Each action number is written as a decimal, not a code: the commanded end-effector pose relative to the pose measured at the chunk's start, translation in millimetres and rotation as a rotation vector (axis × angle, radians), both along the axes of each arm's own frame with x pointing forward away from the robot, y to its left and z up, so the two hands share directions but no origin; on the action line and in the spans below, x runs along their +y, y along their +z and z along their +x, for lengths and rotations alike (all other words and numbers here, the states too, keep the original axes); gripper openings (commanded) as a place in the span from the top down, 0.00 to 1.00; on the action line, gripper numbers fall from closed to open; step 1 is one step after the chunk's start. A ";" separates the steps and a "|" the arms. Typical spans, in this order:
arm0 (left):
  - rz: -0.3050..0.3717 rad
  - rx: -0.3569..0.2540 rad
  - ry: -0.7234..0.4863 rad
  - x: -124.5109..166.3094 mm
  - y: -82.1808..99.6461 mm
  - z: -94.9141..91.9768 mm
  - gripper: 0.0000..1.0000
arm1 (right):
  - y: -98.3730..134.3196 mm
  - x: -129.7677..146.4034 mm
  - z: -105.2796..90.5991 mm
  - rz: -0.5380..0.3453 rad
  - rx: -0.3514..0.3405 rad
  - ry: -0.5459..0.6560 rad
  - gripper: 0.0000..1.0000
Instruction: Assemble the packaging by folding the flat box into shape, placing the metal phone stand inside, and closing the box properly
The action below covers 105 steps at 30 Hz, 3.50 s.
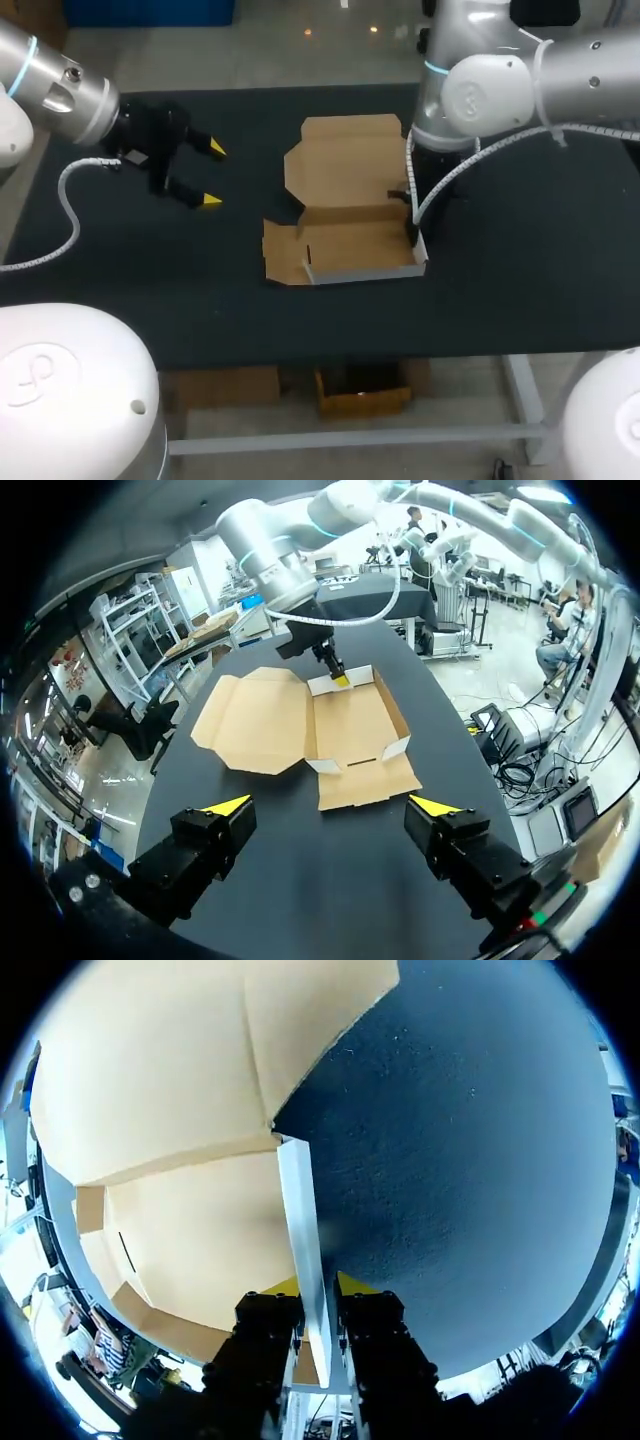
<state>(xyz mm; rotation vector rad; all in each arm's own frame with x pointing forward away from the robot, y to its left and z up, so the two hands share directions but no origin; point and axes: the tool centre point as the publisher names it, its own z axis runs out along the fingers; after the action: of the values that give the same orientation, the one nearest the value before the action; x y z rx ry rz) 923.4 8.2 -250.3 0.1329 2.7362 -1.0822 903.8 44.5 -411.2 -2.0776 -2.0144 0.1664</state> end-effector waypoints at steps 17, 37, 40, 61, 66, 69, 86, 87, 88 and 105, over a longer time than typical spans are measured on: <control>0.002 0.003 -0.001 0.2 0.6 0.3 0.00 | -0.9 9.5 -2.2 -0.071 -0.097 -0.036 0.87; 0.002 0.003 -0.001 0.2 0.6 0.3 0.00 | -3.1 14.5 -5.9 -0.111 -0.101 -0.066 0.92; 0.002 0.003 -0.001 0.2 0.6 0.3 0.00 | -3.8 14.6 -6.2 -0.113 -0.099 -0.067 0.91; 0.002 0.003 -0.001 0.2 0.6 0.3 0.00 | -8.6 9.6 -3.7 -0.146 -0.125 -0.073 1.00; 0.002 0.003 -0.001 0.2 0.6 0.3 0.00 | -8.2 8.2 -2.1 -0.172 -0.133 -0.046 1.00; 0.002 0.003 -0.001 0.2 0.6 0.3 0.00 | -6.0 7.2 -0.7 -0.192 -0.137 -0.032 1.00; 0.002 0.003 -0.001 0.2 0.6 0.3 0.00 | -1.4 2.5 5.8 -0.355 -0.117 0.035 1.00; 0.002 0.003 -0.001 0.2 0.6 0.3 0.00 | -1.6 2.2 6.2 -0.365 -0.113 0.037 1.00; 0.002 0.003 -0.001 0.2 0.6 0.3 0.00 | -1.8 2.1 6.6 -0.372 -0.112 0.040 1.00; 0.002 0.003 -0.001 0.2 0.6 0.3 0.00 | 1.0 -1.5 1.0 -0.274 -0.164 0.054 1.00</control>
<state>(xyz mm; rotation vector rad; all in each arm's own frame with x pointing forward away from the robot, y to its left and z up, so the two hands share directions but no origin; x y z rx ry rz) 923.4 8.2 -250.3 0.1329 2.7362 -1.0821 914.2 54.4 -410.5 -2.2932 -2.2592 0.4370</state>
